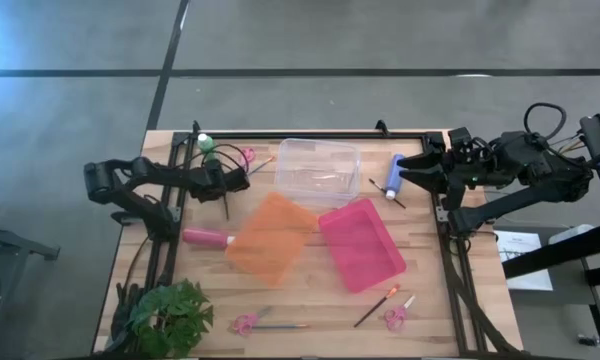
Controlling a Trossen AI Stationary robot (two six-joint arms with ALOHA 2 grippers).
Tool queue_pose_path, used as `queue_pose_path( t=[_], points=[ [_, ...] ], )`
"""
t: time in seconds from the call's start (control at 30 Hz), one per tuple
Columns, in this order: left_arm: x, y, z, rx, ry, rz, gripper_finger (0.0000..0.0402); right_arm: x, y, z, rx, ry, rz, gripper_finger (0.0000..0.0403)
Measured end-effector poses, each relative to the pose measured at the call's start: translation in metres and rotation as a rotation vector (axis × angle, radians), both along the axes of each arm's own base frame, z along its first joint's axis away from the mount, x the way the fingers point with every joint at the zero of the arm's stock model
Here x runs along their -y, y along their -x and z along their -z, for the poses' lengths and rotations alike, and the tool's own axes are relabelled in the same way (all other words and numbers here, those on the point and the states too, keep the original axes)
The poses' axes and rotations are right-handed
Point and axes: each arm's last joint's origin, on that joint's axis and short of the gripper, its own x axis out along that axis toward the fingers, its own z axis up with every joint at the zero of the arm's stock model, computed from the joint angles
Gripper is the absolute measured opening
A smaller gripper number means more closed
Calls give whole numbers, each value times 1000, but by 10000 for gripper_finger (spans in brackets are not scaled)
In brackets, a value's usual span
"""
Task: Pick & Place Paint Supplies
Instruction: Put the left black brow brush into the orange bin
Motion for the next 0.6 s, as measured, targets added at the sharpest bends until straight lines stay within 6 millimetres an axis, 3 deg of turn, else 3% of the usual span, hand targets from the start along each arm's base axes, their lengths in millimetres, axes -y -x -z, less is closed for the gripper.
queue_pose_path(
  t=[0.2, 0.47, 0.6],
  points=[
    [12, -2, -18, 100, 35, 90, 2, 0, -3, 1, -9, 5, 0, 178],
    [21, 2, -58, 188, -116, 269, 1, -2, -9, 3, -29, 10, 0, 178],
    [24, 2, -79, 290, -139, 460, 1, -2, -12, 4, -37, 11, 0, 178]
  ],
)
